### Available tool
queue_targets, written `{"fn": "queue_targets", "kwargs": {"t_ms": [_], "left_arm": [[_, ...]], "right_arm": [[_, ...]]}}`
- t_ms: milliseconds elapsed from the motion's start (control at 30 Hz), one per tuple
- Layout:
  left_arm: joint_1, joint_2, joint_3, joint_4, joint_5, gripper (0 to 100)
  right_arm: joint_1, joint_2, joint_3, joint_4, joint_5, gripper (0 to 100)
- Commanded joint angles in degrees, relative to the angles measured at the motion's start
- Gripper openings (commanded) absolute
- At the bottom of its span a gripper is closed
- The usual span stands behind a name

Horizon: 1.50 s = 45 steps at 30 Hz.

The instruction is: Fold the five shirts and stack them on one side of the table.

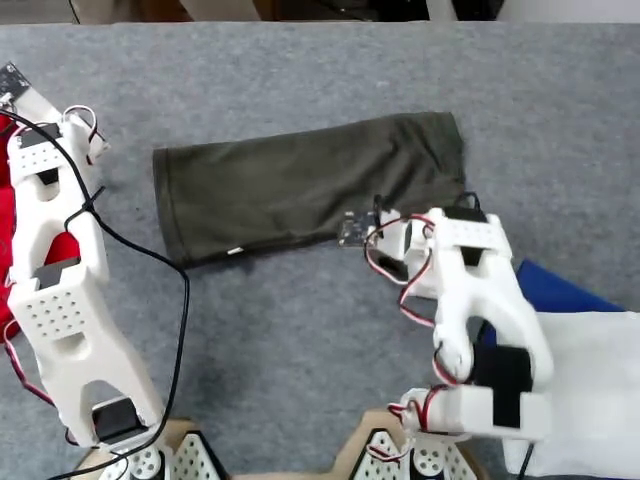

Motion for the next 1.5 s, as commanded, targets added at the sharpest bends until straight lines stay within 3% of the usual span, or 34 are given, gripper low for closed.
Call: {"fn": "queue_targets", "kwargs": {"t_ms": [0,400,567,867,1100,1467], "left_arm": [[0.18,-1.45,-0.88,-0.79,0.35,2],[0.00,-0.92,-1.85,-0.44,0.35,2],[0.09,-0.92,-1.85,-0.44,0.35,2],[0.00,-0.84,-1.85,-0.44,0.35,2],[-0.09,-0.84,-1.85,-0.44,-1.05,2],[0.09,-0.84,-1.76,-0.44,-1.14,2]], "right_arm": [[1.63,3.91,-4.88,0.18,0.09,13.1],[1.36,5.85,-7.16,-0.35,0.44,12.5],[1.36,5.93,-7.25,-0.53,0.44,0.2],[1.36,5.76,-8.66,-2.37,0.18,0.5],[1.36,5.85,-22.11,8.88,1.23,0.5],[-1.98,16.66,-44.88,14.15,1.58,0.5]]}}
